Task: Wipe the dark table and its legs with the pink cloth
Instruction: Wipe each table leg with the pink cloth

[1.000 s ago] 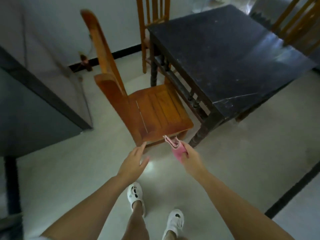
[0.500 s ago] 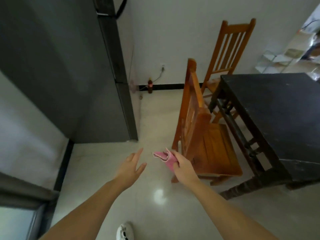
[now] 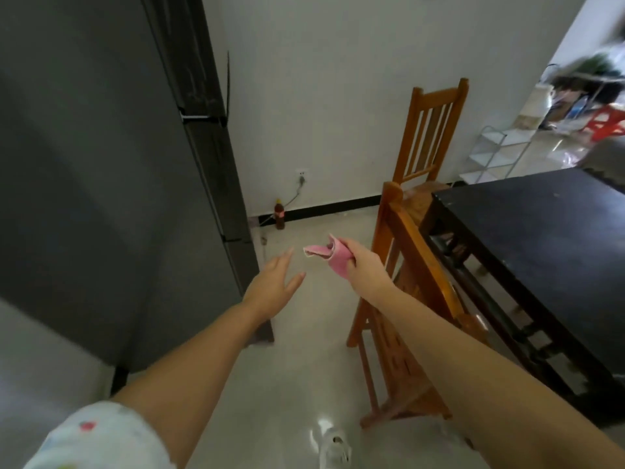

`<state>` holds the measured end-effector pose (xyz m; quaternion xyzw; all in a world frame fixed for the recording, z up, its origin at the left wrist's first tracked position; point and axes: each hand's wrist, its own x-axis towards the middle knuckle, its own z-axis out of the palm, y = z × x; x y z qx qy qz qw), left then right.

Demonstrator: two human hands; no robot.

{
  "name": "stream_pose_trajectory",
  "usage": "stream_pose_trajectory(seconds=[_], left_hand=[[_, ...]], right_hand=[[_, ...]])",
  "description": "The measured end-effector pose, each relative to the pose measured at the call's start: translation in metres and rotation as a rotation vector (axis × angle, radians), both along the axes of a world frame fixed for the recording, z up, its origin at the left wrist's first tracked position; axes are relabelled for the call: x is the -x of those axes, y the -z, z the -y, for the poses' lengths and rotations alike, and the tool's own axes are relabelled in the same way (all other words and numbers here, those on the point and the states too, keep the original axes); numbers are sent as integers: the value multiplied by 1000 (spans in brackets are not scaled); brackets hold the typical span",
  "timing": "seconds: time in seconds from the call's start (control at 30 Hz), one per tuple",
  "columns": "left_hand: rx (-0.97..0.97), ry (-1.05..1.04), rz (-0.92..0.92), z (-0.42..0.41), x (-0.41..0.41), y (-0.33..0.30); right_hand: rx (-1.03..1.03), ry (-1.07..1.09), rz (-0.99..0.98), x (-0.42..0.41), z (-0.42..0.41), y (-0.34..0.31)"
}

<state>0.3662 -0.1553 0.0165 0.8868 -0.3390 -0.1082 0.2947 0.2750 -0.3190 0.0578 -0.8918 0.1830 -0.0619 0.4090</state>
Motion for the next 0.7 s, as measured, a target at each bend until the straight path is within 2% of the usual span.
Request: stream_pose_trajectory(seconds=[0.2,0.37,0.53,0.7], left_hand=[[-24,7,144,84,-105,-11],[-137,55,381,160,-186,-18],[-184,166,401,240,-237,-9],[-224,345,410,328,-288,9]], right_hand=[[152,-26,136,-111,81,-31],[204,15,217,-186,159,-63],[223,137,54,-221,244,-57],[246,292,-43,-243,326,-14]])
